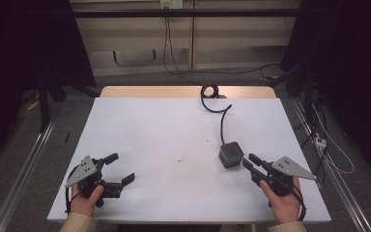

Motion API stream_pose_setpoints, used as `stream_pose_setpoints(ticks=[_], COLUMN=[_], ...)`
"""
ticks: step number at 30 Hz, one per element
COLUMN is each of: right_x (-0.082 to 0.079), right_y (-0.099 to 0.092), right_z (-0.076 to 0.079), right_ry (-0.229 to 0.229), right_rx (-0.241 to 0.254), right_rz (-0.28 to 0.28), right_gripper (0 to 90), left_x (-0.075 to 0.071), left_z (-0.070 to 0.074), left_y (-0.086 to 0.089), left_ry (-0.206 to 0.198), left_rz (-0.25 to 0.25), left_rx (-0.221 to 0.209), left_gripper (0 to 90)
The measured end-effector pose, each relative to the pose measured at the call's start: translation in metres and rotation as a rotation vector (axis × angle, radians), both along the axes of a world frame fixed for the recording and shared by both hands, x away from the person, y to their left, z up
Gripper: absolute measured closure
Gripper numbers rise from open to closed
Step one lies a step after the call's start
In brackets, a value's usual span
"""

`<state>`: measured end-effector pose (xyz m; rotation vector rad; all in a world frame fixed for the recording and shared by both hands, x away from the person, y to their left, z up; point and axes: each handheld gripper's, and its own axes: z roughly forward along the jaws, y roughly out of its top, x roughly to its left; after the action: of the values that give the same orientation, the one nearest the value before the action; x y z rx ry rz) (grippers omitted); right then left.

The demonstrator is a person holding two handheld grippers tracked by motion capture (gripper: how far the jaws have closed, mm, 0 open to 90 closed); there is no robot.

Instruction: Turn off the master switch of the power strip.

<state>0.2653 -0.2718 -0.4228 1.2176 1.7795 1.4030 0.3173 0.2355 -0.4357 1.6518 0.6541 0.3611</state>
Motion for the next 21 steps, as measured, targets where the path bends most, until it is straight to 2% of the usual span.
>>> stream_pose_setpoints(ticks=[6,10,21], right_x=[0.007,0.011,0.019], right_y=[-0.001,-0.001,-0.002], right_z=[0.001,0.002,0.003], right_ry=[0.035,0.051,0.074], right_rx=[0.036,0.037,0.050], right_rz=[0.005,0.013,0.017], right_gripper=[78.8,83.5,89.6], left_x=[0.000,0.000,0.000], left_z=[0.000,0.000,0.000], left_y=[-0.001,-0.001,-0.002], left_ry=[0.002,0.001,0.001], left_rz=[-0.003,-0.004,-0.005], left_rx=[0.000,0.000,-0.003], left_gripper=[2.9,2.9,2.9])
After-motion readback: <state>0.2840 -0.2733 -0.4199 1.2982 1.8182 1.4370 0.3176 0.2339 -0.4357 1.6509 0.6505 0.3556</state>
